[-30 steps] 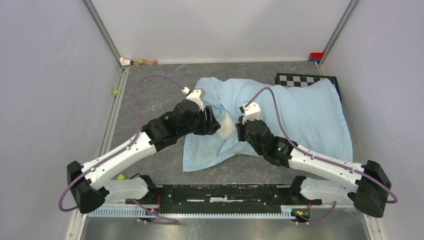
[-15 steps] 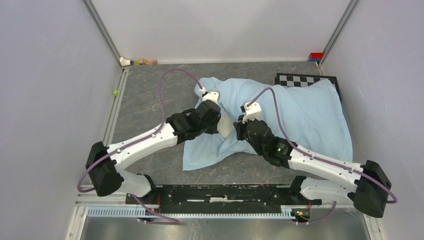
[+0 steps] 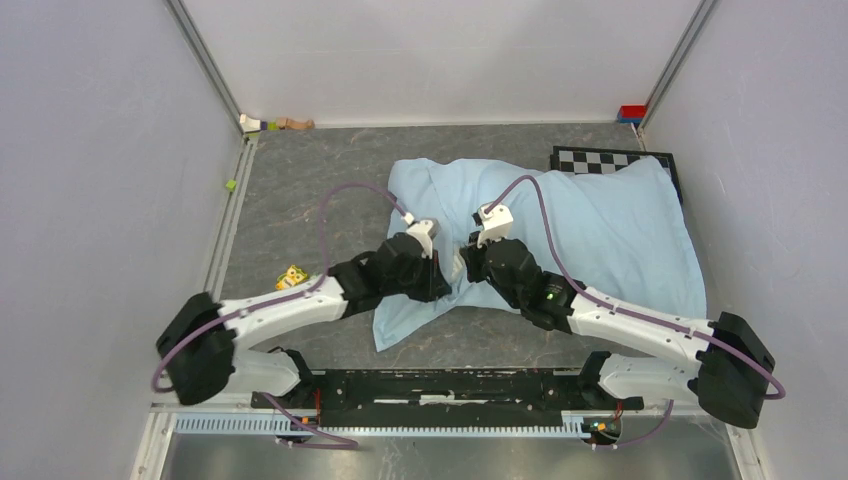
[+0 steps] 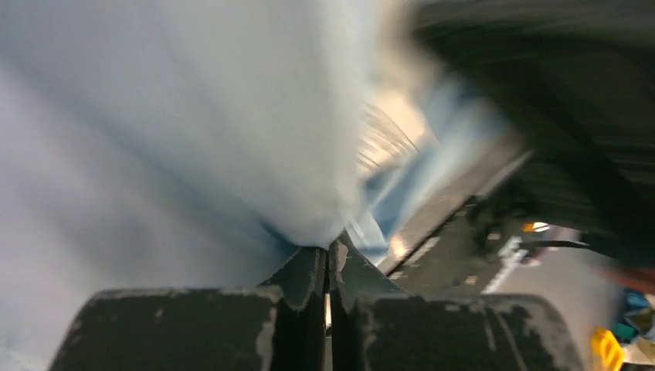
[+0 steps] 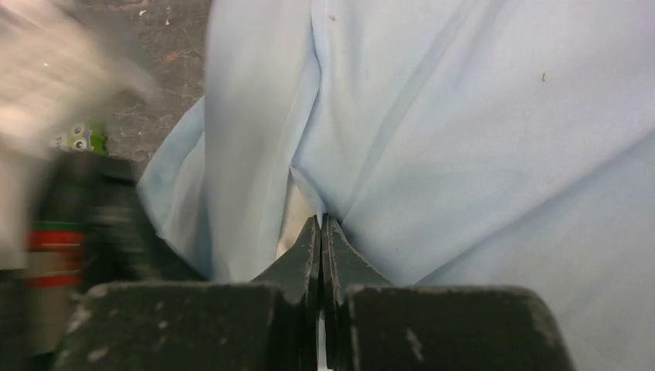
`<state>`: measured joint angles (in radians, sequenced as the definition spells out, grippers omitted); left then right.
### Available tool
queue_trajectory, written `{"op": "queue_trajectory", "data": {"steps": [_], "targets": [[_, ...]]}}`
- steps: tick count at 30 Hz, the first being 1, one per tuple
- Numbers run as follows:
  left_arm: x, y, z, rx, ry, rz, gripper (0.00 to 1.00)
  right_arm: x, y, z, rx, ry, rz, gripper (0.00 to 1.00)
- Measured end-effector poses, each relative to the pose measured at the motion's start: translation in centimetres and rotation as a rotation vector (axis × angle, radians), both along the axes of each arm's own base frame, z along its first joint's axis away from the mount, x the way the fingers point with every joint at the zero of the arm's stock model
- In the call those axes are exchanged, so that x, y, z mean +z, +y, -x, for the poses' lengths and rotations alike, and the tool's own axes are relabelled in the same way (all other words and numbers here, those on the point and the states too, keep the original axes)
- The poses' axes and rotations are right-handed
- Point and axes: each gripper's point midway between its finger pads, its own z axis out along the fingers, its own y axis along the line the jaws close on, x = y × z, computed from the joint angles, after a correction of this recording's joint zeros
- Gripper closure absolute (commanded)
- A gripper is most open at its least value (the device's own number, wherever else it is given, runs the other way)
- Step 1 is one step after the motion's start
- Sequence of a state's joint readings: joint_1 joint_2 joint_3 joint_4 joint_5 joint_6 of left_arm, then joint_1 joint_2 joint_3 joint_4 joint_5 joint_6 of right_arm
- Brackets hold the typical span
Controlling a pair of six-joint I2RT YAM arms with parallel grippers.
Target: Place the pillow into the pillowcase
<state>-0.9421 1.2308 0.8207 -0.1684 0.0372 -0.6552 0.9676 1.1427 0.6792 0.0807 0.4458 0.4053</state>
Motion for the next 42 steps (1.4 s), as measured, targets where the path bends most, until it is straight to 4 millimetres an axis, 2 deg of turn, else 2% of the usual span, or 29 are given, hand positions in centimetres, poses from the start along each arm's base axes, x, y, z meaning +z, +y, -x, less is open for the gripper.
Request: {"op": "queue_trajectory", "data": {"steps": [2,4,6,10,12,18,21,23,25,28,31,33,36,38,40,42], "targets": [[-5.7,0.4,0.5,0.018,0.112,-0.059,0.95,0.4,0.1,0.1,0.006,-0.002,-0.007,1.0],[-8.8,0.7,0.8,0.038,0.183,-0.087,0.84,1.2,0.1,0.4,0.021,-0.004,-0.021,1.0],[-9.5,0.3,1.0,0.043,0.216,-0.07,0.71,2.5,0.3,0.7,0.037,-0.017,-0.044,1.0],[-6.9,-0.4,0.8,0.043,0.189,0.013,0.55,6.1,0.8,1.2,0.063,-0.06,-0.111,1.0],[-4.7,-0.2,0.9,0.041,0.157,0.054,0.5,7.2,0.9,1.2,0.066,-0.079,-0.131,1.0],[3.2,1.2,1.2,0.053,0.047,0.162,0.47,7.6,1.3,1.4,0.09,-0.074,-0.13,1.0],[5.7,2.1,1.0,0.08,0.003,0.178,0.45,7.8,1.5,1.4,0.097,-0.075,-0.121,1.0],[6.6,2.8,0.3,0.108,-0.014,0.167,0.45,7.9,1.5,1.5,0.105,-0.071,-0.105,1.0],[7.0,3.3,-0.9,0.138,-0.024,0.152,0.48,7.8,1.4,1.6,0.111,-0.068,-0.094,1.0],[6.3,3.1,-2.9,0.166,-0.016,0.116,0.51,7.5,1.4,1.9,0.125,-0.054,-0.079,1.0],[4.6,2.1,-4.5,0.169,0.017,0.059,0.42,7.6,1.5,2.2,0.139,-0.044,-0.069,1.0],[3.5,1.5,-5.2,0.165,0.029,0.025,0.41,7.9,1.5,2.2,0.143,-0.047,-0.066,1.0],[2.5,1.7,-5.5,0.167,0.035,-0.025,0.41,8.2,1.5,2.4,0.147,-0.049,-0.063,1.0],[2.4,1.6,-6.0,0.169,0.022,-0.048,0.48,8.1,1.5,2.4,0.148,-0.047,-0.06,1.0],[2.2,1.4,-6.5,0.167,0.015,-0.067,0.61,8.0,1.5,2.4,0.148,-0.044,-0.055,1.0],[1.6,1.3,-6.9,0.166,0.012,-0.094,0.82,8.0,1.5,2.4,0.149,-0.044,-0.054,1.0]]}}
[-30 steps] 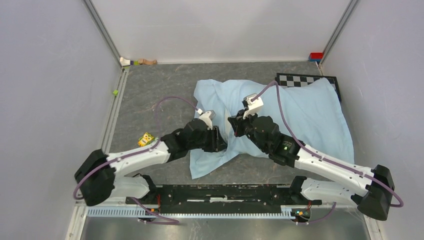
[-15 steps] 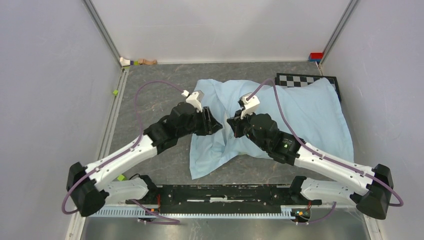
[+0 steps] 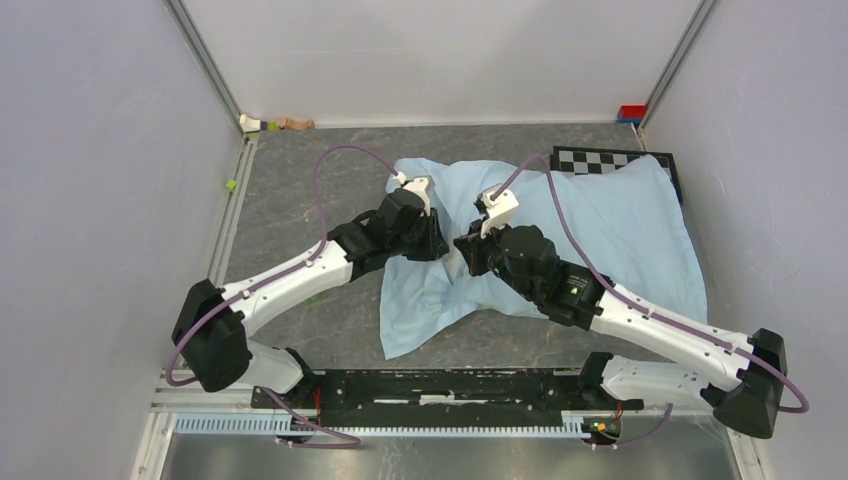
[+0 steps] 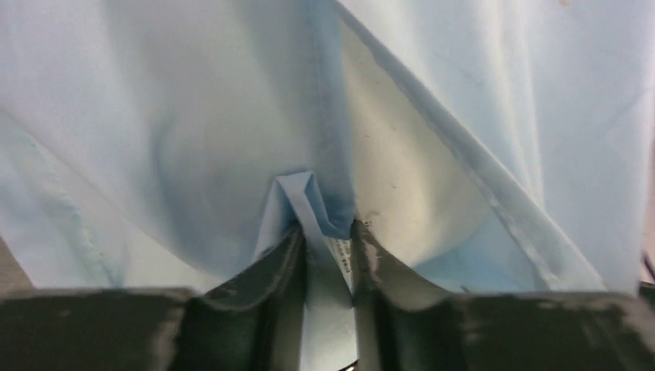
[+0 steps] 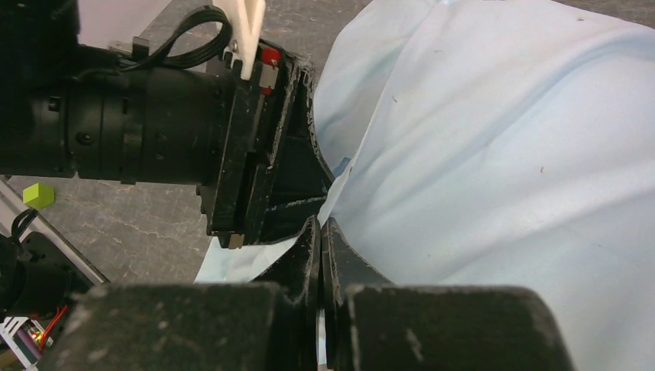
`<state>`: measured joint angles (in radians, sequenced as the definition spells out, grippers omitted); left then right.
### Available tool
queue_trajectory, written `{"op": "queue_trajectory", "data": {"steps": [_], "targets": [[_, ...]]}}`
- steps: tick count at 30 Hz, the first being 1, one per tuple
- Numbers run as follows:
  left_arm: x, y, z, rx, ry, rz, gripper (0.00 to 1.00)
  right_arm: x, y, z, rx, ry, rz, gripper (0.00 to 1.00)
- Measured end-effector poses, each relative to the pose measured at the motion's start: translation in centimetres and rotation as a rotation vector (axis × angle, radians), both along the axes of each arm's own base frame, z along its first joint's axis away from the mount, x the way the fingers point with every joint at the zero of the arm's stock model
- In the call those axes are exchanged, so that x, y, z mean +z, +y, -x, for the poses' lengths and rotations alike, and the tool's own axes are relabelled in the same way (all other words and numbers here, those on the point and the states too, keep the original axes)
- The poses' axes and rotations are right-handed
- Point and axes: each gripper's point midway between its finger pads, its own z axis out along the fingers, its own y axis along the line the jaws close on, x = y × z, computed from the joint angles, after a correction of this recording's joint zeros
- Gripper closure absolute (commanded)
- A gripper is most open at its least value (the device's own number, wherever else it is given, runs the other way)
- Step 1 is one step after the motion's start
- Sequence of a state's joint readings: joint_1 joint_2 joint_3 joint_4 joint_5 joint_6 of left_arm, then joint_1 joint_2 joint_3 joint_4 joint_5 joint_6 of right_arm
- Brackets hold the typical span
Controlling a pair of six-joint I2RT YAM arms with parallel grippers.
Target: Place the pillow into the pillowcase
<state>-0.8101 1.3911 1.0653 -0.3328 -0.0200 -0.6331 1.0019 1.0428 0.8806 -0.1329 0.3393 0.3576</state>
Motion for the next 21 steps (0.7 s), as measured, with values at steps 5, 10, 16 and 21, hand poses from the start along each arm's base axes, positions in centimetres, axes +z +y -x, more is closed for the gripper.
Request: {"op": "queue_trajectory", "data": {"steps": [5,10,16,21], "targets": [[0.4,0.4,0.1,-0.01,-0.014,-0.022,0.97,-0.1,0.1,0.1,0.006,-0.001,0.006,1.0],[6.7,-0.2,0.6,-0.033,-0.128,0.118,0.97,0.1,0.8,0.1,0.03,0.005,0.005,1.0],[9.1,-2.0,0.0,0.0,-0.166,0.331,0.98,1.3,1.7,0.4,0.051,0.0,-0.045,1.0],[0.3,-2.6,-1.2,0.132,-0.045,0.435,0.98,2.5,2.6,0.9,0.07,0.015,-0.133,1.0]]}}
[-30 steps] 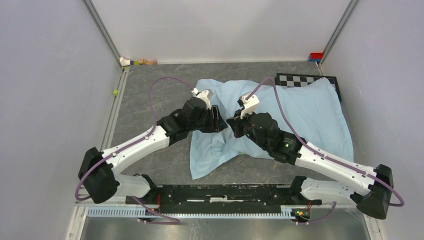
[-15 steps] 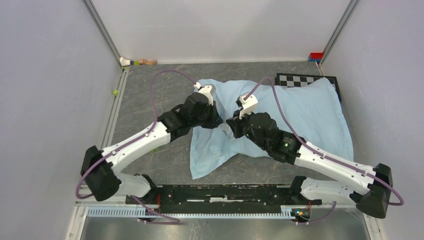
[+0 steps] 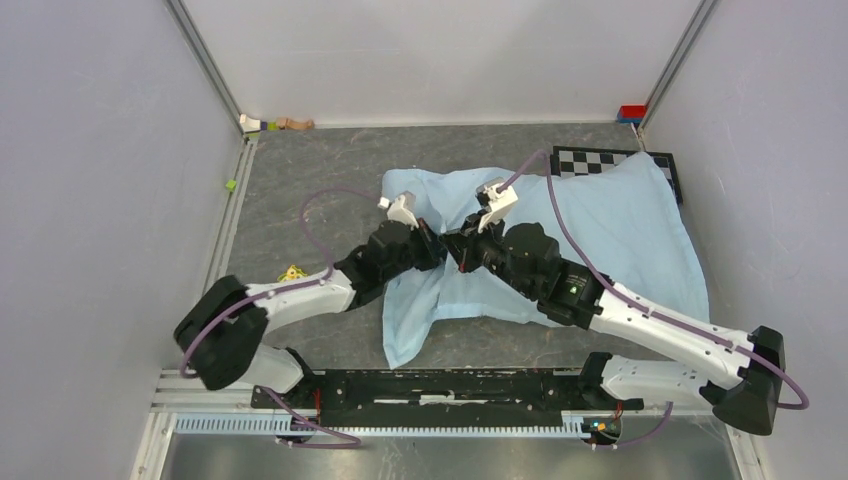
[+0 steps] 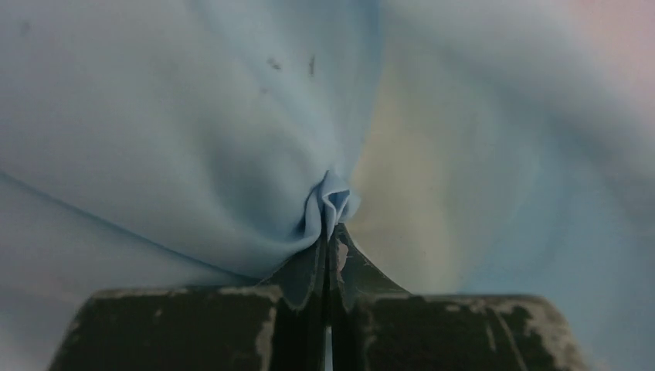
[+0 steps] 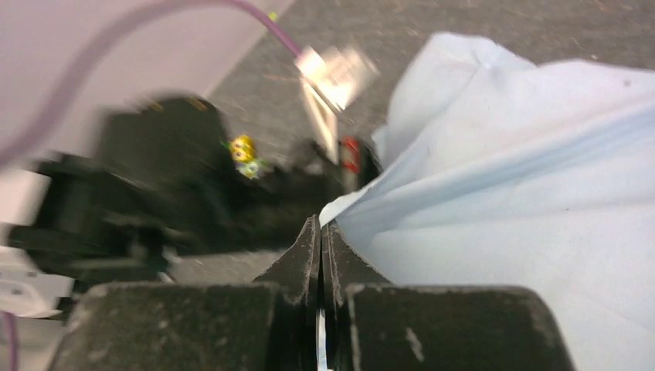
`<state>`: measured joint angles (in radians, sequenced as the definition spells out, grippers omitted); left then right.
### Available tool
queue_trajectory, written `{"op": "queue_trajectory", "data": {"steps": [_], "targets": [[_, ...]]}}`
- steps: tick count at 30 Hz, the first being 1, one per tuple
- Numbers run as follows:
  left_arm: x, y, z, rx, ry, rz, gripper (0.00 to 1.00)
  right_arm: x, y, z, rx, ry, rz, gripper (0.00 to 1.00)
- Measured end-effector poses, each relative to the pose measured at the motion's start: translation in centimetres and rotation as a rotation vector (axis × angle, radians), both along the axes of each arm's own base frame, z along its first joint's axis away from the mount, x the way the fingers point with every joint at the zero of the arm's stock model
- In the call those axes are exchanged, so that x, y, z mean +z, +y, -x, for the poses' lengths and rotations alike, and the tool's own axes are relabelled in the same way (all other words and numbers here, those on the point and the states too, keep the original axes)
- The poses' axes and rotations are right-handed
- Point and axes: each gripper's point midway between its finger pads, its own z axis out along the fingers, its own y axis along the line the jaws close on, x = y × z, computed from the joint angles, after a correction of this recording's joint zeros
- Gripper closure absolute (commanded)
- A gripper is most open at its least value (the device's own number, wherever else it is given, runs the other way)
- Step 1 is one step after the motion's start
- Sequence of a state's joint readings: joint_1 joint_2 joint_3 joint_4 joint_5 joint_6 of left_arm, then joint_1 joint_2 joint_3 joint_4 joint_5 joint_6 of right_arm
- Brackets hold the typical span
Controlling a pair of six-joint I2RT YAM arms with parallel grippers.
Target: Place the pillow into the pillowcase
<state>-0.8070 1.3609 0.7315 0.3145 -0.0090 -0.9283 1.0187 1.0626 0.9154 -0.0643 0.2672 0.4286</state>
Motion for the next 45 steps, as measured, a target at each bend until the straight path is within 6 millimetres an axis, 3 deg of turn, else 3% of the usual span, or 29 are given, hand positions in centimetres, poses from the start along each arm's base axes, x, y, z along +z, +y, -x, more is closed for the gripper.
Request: {"op": "queue_trajectory", "data": {"steps": [1,3,5,9,18,23,32,45], "targets": [[-2.0,-0.2,0.0,0.016,0.03,0.002,0.98,0.6,0.3,0.1,0.006,-0.005,-0.029,1.0],[-3.7,-0.6,0.0,0.038,0.039,0.028,0.93,1.9,0.6,0.6,0.014,-0.017,-0.085,1.0],[-3.0,-1.1,0.2,0.055,0.008,0.074,0.92,2.4,0.7,0.8,0.013,-0.023,-0.107,1.0],[-1.1,-2.2,0.0,0.06,-0.024,0.103,0.74,2.5,0.6,0.7,0.006,-0.025,-0.11,1.0],[0.4,-2.2,0.7,0.04,-0.017,0.098,0.39,1.5,1.2,0.4,0.008,-0.014,-0.092,1.0],[3.3,-0.8,2.5,0.017,-0.045,0.129,0.36,1.8,1.5,0.5,0.019,-0.016,-0.106,1.0],[3.3,2.2,4.8,0.017,-0.041,0.088,0.32,1.4,2.0,0.9,0.04,-0.01,-0.096,1.0],[1.5,5.5,4.9,0.087,-0.056,-0.067,0.34,1.5,2.0,0.8,0.036,-0.013,-0.095,1.0]]}}
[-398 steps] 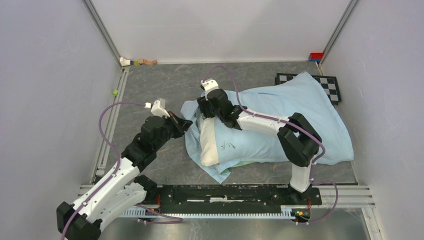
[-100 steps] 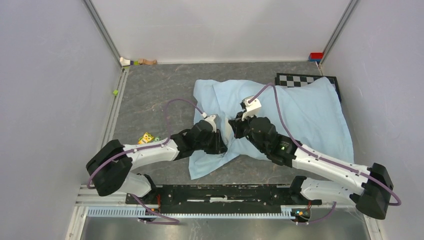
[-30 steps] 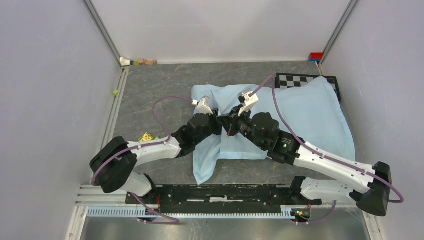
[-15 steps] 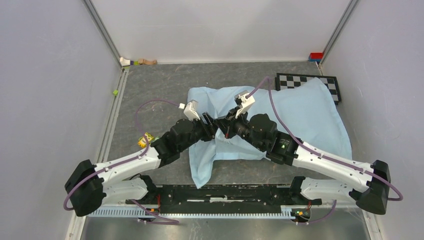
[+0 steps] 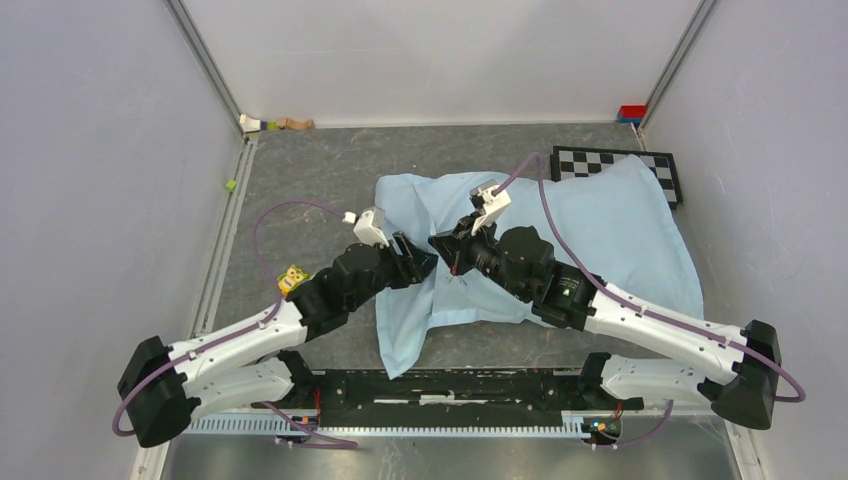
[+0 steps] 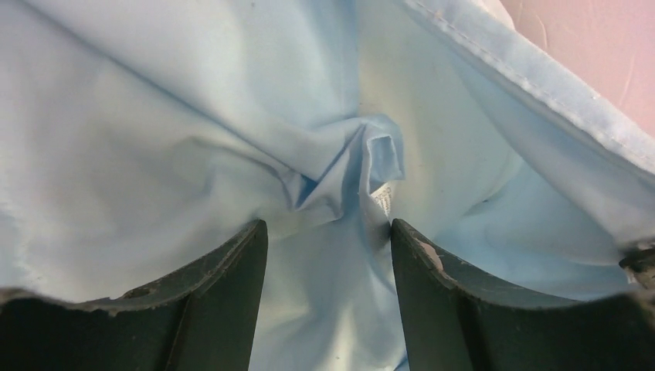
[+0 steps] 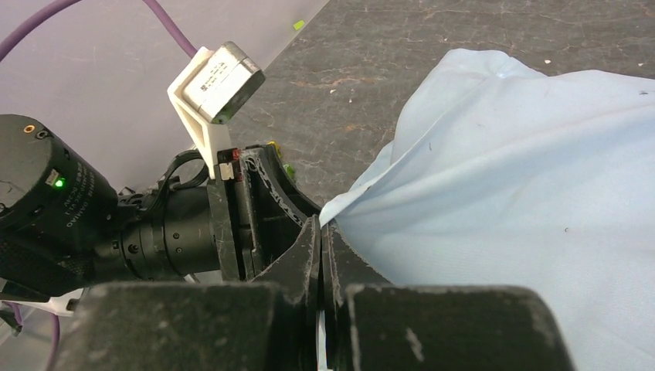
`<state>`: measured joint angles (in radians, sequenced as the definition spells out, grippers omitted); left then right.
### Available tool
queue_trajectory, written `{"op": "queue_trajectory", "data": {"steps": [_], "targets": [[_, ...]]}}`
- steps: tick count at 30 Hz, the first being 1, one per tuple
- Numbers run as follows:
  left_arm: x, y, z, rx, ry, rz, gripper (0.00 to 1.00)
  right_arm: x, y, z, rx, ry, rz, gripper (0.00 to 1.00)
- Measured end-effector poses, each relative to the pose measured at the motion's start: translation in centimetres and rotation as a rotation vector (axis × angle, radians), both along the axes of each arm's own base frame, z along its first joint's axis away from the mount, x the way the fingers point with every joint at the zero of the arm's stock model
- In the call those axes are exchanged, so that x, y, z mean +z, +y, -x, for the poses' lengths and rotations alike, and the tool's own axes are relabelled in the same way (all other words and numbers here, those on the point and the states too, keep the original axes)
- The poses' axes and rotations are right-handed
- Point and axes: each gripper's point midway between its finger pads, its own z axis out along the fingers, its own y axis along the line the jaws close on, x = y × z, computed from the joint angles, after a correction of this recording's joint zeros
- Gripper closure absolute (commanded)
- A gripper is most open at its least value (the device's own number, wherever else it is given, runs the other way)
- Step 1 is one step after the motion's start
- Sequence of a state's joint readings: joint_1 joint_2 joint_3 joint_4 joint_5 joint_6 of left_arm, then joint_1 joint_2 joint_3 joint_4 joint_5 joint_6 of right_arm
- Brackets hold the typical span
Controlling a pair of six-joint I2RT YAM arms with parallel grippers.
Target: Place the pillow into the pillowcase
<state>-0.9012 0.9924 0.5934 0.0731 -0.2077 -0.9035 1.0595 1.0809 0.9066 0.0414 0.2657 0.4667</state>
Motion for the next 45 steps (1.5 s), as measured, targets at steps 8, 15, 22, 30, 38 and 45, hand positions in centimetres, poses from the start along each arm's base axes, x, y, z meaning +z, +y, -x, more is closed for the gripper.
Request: {"op": "queue_trajectory", "data": {"steps": [8,15,22,30,38,45], "targets": [[2.4,5.1,0.0,0.165,-0.043,-0.069,0.3,0.0,0.9,-0.4,0.008,0.003,0.013,1.0],[5.8,10.2,0.8,0.305,-0.096,-0.074,0.27,-4.5,4.8,-2.3,0.027,0.057,0.108,1.0],[4.2,10.7,1.3,0.281,-0.061,-0.164,0.25,-11.0,8.1,-2.9,0.081,0.146,0.248,0.36],[6.2,8.7,1.5,0.204,-0.075,-0.111,0.25,-5.6,4.9,-3.0,0.026,0.061,0.251,0.11],[5.5,5.4,0.6,0.111,-0.041,-0.169,0.3,1.4,-2.0,-4.7,-0.138,-0.04,0.179,0.02],[0.3,4.5,0.8,0.053,0.063,-0.312,0.78,0.8,-9.5,-9.7,-0.354,-0.037,0.238,0.02]]}}
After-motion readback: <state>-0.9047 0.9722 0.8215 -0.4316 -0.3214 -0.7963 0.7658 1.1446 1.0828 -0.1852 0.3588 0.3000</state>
